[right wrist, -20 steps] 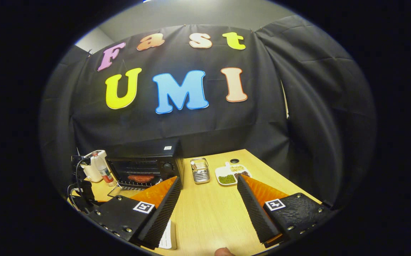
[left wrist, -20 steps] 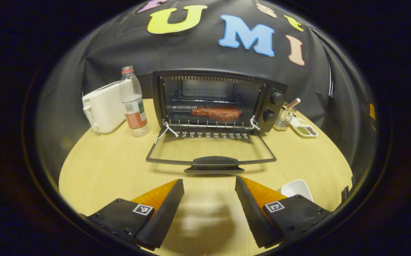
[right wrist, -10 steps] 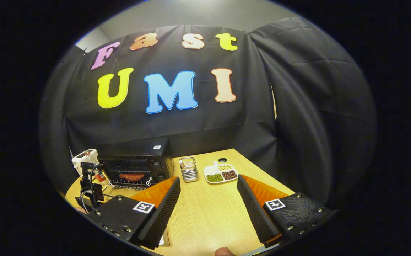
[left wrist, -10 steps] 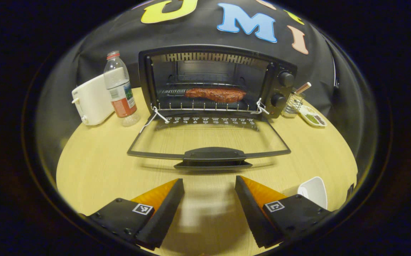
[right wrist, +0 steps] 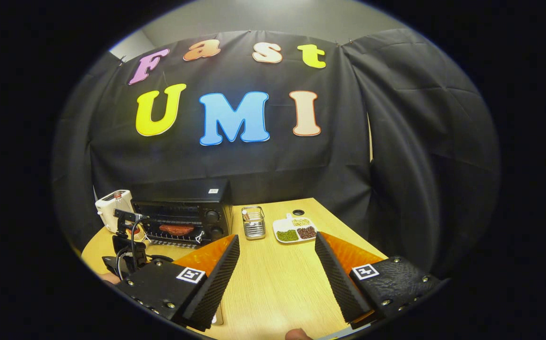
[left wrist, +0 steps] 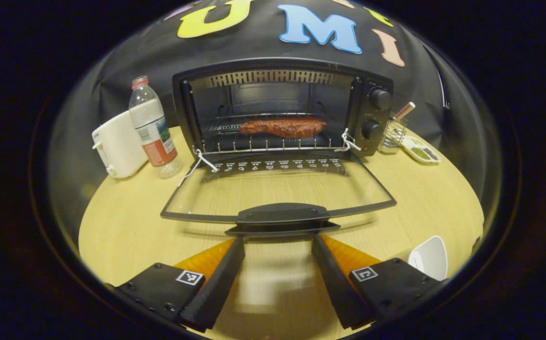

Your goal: Open the electric oven with the left hand, put the food in, and close the electric oven.

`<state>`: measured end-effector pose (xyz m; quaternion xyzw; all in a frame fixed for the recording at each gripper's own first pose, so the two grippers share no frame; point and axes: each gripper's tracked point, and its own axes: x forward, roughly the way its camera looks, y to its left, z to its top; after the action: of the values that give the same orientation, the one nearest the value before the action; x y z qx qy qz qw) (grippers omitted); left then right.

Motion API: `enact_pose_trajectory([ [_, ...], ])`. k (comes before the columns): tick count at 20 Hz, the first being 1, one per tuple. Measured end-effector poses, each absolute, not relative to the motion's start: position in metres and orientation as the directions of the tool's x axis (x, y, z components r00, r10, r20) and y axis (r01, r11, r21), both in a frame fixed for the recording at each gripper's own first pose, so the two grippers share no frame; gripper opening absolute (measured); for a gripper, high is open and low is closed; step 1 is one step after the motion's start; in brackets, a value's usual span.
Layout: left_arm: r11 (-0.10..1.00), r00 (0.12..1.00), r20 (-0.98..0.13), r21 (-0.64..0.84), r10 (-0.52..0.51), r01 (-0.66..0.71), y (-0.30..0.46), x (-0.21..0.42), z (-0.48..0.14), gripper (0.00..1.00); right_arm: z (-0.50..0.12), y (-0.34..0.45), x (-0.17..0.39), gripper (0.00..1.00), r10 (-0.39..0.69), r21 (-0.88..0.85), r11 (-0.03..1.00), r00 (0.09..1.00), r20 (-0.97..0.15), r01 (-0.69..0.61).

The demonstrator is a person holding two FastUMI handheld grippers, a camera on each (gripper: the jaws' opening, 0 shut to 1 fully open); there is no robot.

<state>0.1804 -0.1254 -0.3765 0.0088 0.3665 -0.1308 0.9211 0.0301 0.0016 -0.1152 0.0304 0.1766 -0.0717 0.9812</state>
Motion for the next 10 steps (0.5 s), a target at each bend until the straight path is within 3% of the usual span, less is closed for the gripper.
enact_pose_trajectory([
  [10, 0.969, 0.749, -0.623, -0.058, -0.224, 0.241, -0.119, 0.179, -0.339, 1.0, -0.117, 0.007, 0.037, 0.97, -0.091, 0.042, 0.993, 0.935, -0.343, 0.112],
])
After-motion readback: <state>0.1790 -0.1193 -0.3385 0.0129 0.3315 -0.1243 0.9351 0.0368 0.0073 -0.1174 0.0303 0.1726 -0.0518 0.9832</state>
